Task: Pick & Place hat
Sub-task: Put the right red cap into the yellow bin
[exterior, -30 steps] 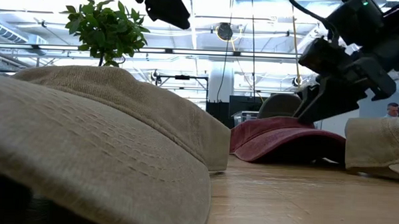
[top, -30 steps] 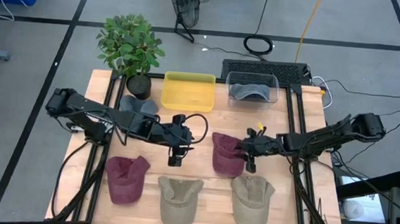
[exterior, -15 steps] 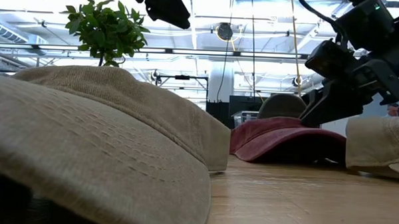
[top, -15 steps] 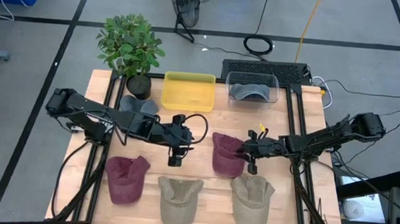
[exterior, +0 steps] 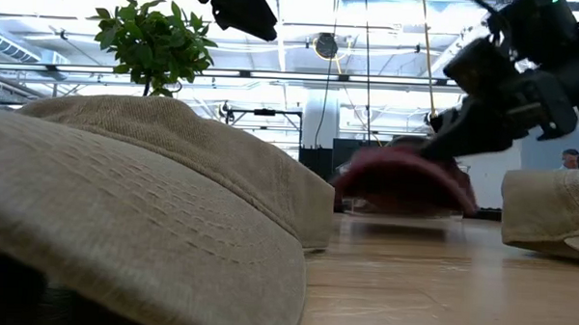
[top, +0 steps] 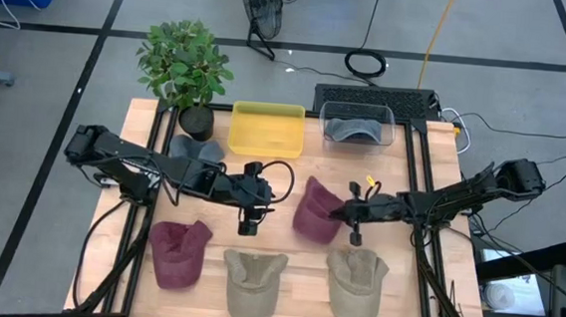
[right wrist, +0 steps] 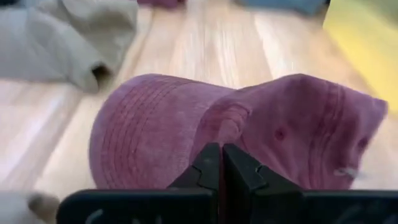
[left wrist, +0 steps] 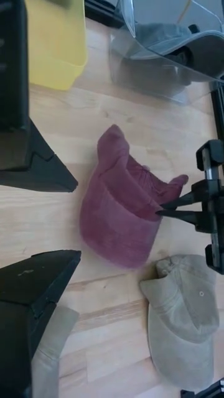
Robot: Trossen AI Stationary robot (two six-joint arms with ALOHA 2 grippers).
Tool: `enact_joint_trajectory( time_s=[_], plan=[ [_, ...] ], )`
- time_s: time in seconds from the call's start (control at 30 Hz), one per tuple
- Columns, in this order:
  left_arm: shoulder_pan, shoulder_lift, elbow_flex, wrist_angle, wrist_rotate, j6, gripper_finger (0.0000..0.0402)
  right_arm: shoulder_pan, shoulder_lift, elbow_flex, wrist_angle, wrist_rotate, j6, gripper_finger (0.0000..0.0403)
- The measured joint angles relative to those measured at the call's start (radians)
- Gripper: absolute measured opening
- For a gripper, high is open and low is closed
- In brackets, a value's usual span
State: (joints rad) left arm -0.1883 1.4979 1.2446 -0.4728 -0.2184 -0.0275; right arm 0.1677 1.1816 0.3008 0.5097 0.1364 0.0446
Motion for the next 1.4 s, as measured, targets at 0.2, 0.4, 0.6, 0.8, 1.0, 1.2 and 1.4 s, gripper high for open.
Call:
enact_joint_trajectory(
  time_s=[0.2, 0.4, 0.6, 0.8, 1.0, 1.2, 1.4],
  plan=[
    [0.000, 0.000, 0.000, -0.001, 0.008, -0.020, 0.0166, -0.004, 0.000, 0.010, 0.078, -0.002, -0.076, 0.0001],
    [0.000, 0.000, 0.000, -0.001, 0.009, -0.009, 0.0166, -0.024, 0.000, 0.068, 0.075, -0.007, -0.127, 0.0001],
    [0.000, 0.000, 0.000, 0.004, 0.009, -0.007, 0.0166, -0.049, 0.025, 0.171, 0.004, -0.051, -0.176, 0.0001],
    [0.000, 0.000, 0.000, 0.004, 0.009, -0.003, 0.0166, -0.091, 0.145, 0.313, -0.089, -0.148, -0.196, 0.0000],
    [0.000, 0.000, 0.000, -0.012, 0.010, -0.002, 0.0166, -0.117, 0.279, 0.457, -0.174, -0.228, -0.236, 0.0000],
    [0.000, 0.000, 0.000, -0.038, 0.011, -0.008, 0.0166, -0.116, 0.298, 0.535, -0.201, -0.246, -0.273, 0.0000],
    [0.004, 0.011, 0.001, -0.038, 0.010, -0.009, 0.0166, -0.098, 0.298, 0.554, -0.182, -0.287, -0.273, 0.0000]
  ],
)
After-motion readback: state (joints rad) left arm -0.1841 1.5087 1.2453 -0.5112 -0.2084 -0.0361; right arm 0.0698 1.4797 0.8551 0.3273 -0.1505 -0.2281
